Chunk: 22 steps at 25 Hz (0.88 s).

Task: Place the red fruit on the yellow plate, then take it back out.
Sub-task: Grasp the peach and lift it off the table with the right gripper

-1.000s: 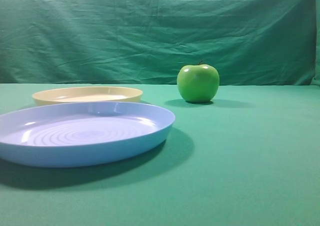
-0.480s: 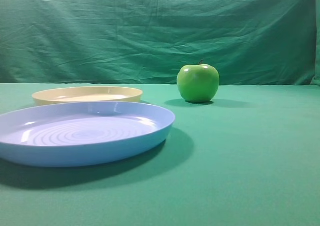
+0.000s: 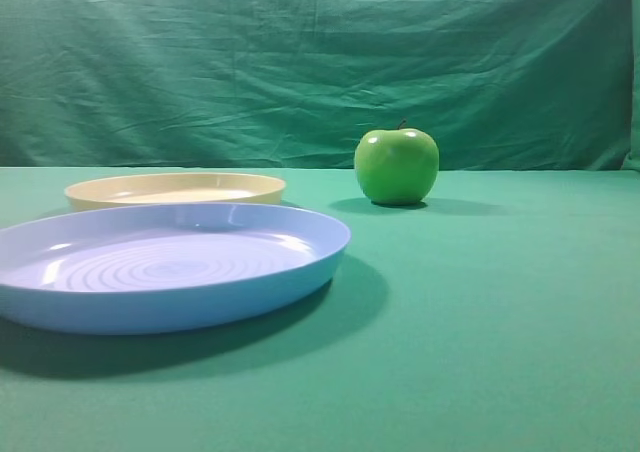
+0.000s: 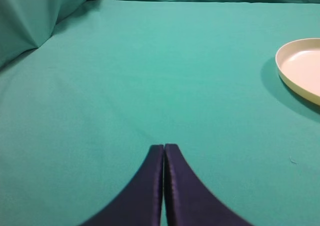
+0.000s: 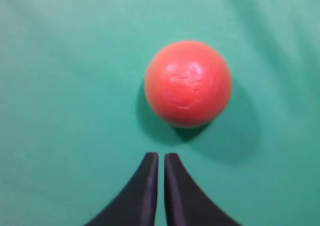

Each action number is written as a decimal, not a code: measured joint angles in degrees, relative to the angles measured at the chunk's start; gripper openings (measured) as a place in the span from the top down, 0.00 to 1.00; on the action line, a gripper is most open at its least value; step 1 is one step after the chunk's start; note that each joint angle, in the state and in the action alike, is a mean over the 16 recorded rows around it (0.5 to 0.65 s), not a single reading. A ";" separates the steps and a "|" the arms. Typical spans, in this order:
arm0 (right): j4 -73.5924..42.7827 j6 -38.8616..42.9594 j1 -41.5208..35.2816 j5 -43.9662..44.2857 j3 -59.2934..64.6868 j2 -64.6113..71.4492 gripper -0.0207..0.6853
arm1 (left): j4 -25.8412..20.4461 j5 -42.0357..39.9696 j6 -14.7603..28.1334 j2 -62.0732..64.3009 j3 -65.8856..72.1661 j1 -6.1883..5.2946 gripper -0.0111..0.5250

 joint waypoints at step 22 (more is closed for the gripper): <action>-0.35 -2.28 0.20 -15.25 -0.58 19.74 0.24 | 0.00 0.00 0.00 0.00 0.00 0.00 0.98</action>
